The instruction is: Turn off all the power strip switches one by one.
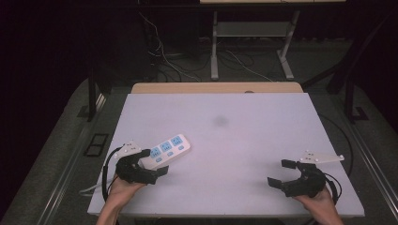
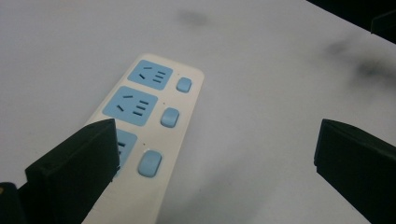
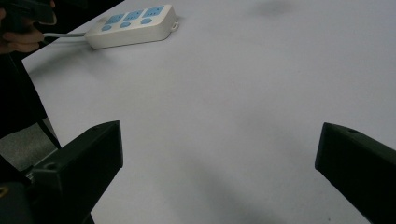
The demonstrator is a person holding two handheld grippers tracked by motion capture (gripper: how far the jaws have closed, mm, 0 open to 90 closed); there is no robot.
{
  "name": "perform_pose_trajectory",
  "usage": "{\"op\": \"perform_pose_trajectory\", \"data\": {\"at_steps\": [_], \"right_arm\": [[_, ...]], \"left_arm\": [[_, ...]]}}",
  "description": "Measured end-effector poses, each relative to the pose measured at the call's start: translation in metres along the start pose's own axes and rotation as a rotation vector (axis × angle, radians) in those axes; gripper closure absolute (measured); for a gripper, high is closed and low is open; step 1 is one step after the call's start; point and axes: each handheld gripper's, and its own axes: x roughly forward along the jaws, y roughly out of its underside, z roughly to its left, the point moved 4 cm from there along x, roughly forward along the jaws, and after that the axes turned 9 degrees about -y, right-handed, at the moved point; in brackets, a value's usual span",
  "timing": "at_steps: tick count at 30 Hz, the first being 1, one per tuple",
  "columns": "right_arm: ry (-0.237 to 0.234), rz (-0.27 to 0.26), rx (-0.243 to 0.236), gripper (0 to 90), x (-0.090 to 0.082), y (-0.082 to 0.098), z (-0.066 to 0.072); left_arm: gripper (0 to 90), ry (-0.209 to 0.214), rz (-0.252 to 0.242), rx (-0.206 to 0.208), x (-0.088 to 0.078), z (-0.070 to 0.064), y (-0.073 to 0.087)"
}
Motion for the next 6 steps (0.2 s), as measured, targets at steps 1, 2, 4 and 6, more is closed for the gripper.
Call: {"op": "perform_pose_trajectory", "data": {"at_steps": [1, 2, 4, 6], "right_arm": [[-0.001, -0.001, 0.000, 0.5, 0.0001, 0.0004, 0.0004], [-0.002, -0.001, -0.002, 0.5, 0.0003, 0.0007, 0.0007], [-0.001, 0.000, 0.000, 0.5, 0.0004, 0.0016, 0.0017], [-0.002, -0.002, 0.001, 0.5, 0.0007, 0.0024, 0.0021]], "left_arm": [[0.0, 0.003, -0.004, -0.002, 0.0006, -0.0011, 0.0021], [0.0, 0.008, 0.001, 0.006, 0.0011, -0.0022, 0.0037], [0.0, 0.012, 0.002, 0.015, 0.0027, -0.0046, 0.0056], [0.0, 0.012, 0.011, 0.022, 0.0040, -0.0064, 0.0075]]}}
